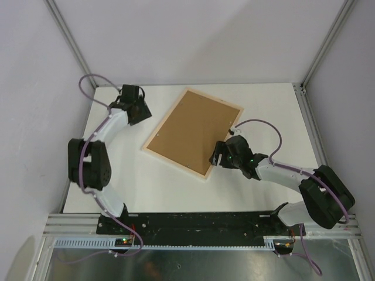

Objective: Put the photo into the frame

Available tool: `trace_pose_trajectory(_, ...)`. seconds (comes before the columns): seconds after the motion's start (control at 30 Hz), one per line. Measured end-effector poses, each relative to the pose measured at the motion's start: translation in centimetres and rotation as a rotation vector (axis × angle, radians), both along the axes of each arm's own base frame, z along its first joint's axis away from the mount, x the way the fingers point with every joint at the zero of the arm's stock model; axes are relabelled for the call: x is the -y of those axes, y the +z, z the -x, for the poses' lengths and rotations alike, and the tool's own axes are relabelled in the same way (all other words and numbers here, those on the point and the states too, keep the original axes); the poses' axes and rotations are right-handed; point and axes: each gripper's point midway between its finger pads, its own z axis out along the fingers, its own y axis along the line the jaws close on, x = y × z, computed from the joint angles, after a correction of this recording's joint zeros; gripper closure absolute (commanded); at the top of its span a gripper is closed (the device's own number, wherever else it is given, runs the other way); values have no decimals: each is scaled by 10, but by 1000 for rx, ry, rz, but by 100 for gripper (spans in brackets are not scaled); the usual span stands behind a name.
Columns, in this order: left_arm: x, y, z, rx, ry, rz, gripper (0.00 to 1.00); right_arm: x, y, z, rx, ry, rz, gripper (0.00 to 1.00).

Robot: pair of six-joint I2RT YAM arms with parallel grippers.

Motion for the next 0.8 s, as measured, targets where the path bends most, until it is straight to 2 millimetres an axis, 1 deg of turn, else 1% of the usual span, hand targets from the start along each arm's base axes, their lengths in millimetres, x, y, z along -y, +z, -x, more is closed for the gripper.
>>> trace_pose_trajectory(0.03,-1,4,11,3,43,26,42,6,2,-4,3,-18,-2,23)
trace_pose_trajectory(0.1,-2,4,35,-6,114,65,43,18,8,-13,13,-57,-8,23)
trace_pose_trajectory(0.13,-3,1,53,-20,158,86,43,23,11,-17,19,-75,-12,23)
trace_pose_trajectory(0.17,-2,-2,64,-33,183,99,43,29,14,-21,25,-90,-15,23)
trace_pose_trajectory(0.27,4,-18,101,-80,255,142,43,45,21,-30,39,-130,-18,23)
trace_pose_trajectory(0.37,13,-38,126,-136,303,174,42,55,22,-35,38,-149,-18,23)
trace_pose_trajectory(0.43,20,-49,138,-171,327,192,42,60,21,-37,35,-155,-13,23)
trace_pose_trajectory(0.5,28,-54,145,-192,341,213,42,63,20,-37,28,-154,-14,23)
trace_pose_trajectory(0.57,34,-57,147,-200,350,233,42,63,20,-36,23,-149,-15,23)
trace_pose_trajectory(0.7,46,-62,145,-211,354,274,45,62,19,-34,16,-134,-19,23)
trace_pose_trajectory(0.8,51,-71,142,-231,358,288,48,61,19,-33,13,-126,-18,23)
